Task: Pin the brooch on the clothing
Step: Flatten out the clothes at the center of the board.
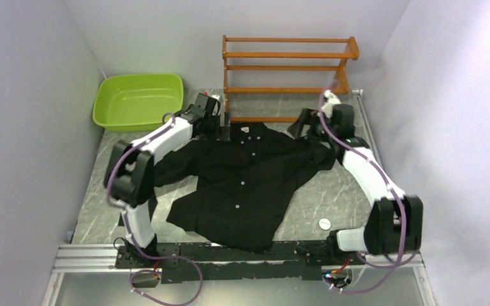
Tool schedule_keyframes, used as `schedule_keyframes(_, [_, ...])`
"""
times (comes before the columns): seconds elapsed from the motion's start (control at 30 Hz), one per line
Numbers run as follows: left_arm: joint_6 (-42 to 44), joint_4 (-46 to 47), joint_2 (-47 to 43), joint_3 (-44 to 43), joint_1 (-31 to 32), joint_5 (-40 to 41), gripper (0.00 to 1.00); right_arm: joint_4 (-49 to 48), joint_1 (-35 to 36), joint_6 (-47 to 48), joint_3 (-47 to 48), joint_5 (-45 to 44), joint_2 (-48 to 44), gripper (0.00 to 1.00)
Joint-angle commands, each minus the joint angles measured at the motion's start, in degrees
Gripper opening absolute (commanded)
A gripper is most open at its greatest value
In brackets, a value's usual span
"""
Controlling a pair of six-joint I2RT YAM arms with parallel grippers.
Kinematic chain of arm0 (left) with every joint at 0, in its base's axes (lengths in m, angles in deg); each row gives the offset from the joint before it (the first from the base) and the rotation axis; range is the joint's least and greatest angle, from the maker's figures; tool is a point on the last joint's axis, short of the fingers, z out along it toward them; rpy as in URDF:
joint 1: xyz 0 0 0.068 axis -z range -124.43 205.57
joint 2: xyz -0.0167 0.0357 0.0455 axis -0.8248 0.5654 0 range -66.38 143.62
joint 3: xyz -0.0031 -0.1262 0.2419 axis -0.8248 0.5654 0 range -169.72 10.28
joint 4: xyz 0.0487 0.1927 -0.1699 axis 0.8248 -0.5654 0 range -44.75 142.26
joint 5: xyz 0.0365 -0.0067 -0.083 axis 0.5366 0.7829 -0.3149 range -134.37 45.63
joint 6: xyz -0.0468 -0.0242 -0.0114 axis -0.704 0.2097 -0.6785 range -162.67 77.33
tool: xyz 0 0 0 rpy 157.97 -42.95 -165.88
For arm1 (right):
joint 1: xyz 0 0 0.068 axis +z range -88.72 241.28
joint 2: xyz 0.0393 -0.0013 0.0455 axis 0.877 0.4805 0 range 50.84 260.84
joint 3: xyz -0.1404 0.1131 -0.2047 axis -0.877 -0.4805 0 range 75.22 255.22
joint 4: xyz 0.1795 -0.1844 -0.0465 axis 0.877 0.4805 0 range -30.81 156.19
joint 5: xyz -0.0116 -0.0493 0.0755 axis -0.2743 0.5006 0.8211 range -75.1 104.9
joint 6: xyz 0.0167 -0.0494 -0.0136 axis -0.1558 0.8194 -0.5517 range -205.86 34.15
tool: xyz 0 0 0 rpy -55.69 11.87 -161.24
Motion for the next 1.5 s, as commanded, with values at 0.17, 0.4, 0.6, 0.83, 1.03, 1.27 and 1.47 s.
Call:
schedule_keyframes(0.17, [7.1, -1.12, 21.88, -13.1, -5.76, 0.55, 0.68, 2.7, 13.68, 9.55, 16.44, -1.48, 26.49, 0.9])
schedule_keyframes(0.4, [7.59, -1.51, 27.77, -16.64, -10.86, -1.81, 0.03, 1.99, 16.59, 8.76, 24.77, 0.06, 42.97, 0.9])
schedule_keyframes(0.6, [7.03, 0.77, 26.53, -16.14, -15.43, -5.89, 0.03, -0.31, 19.77, 7.7, 31.5, -0.77, 53.68, 0.9])
schedule_keyframes(0.83, [10.34, -2.98, 21.01, -19.51, -15.48, -8.13, 0.05, -0.11, 22.21, 4.68, 42.02, -1.01, 62.35, 0.92])
schedule_keyframes(1.03, [9.63, -1.84, 9.42, -9.23, -10.37, -4.81, 0.7, 4.75, 23.35, 7.47, 47.02, -1.19, 60.84, 0.96])
schedule_keyframes(1.27, [4.29, 2.42, 0.43, 4.27, -2.81, 0.98, 0.76, 2.41, 23.99, 7.85, 27.67, -2.79, 38.54, 1.0])
schedule_keyframes(1.47, [0.71, 2.41, 4.18, 9.76, -2.83, 6.21, 0.76, 1.53, 27.44, 5.01, 8.86, -4.51, 20.75, 1.0])
